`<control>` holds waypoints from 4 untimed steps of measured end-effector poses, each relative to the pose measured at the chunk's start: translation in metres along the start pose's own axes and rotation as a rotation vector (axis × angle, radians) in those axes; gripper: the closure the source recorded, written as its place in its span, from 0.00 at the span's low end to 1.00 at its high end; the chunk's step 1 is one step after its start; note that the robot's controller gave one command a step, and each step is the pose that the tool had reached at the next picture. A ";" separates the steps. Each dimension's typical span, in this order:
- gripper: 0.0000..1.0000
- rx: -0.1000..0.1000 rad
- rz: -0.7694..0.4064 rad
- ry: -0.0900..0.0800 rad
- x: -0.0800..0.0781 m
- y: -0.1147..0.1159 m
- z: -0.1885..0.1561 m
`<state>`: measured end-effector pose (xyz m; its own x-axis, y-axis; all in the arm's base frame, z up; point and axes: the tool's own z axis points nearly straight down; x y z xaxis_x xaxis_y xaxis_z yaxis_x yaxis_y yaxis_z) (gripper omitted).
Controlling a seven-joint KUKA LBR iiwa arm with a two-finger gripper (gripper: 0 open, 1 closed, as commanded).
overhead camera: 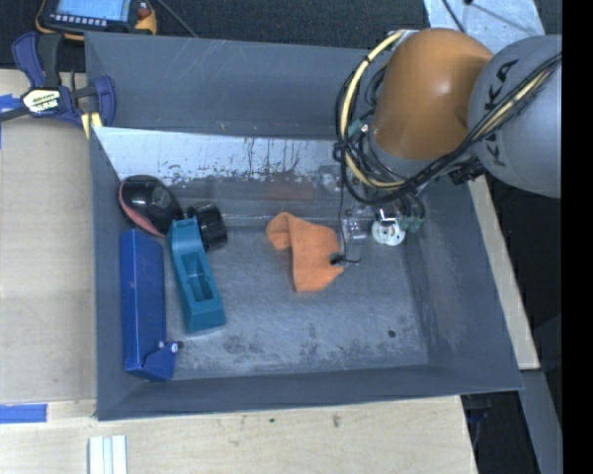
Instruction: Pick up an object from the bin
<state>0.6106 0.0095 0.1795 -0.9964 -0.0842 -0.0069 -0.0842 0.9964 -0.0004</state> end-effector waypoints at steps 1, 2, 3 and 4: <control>0.00 -0.001 0.090 0.008 0.004 0.003 0.022; 1.00 0.000 0.173 0.004 0.044 -0.018 0.099; 1.00 0.000 0.173 0.004 0.044 -0.018 0.099; 1.00 0.000 0.162 0.004 0.021 -0.021 0.104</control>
Offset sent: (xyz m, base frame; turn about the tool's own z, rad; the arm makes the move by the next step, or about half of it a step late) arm -0.0427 -0.0210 -0.0992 0.1724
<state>0.5919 -0.0129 0.0754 -0.9970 0.0776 -0.0032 0.0776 0.9970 0.0001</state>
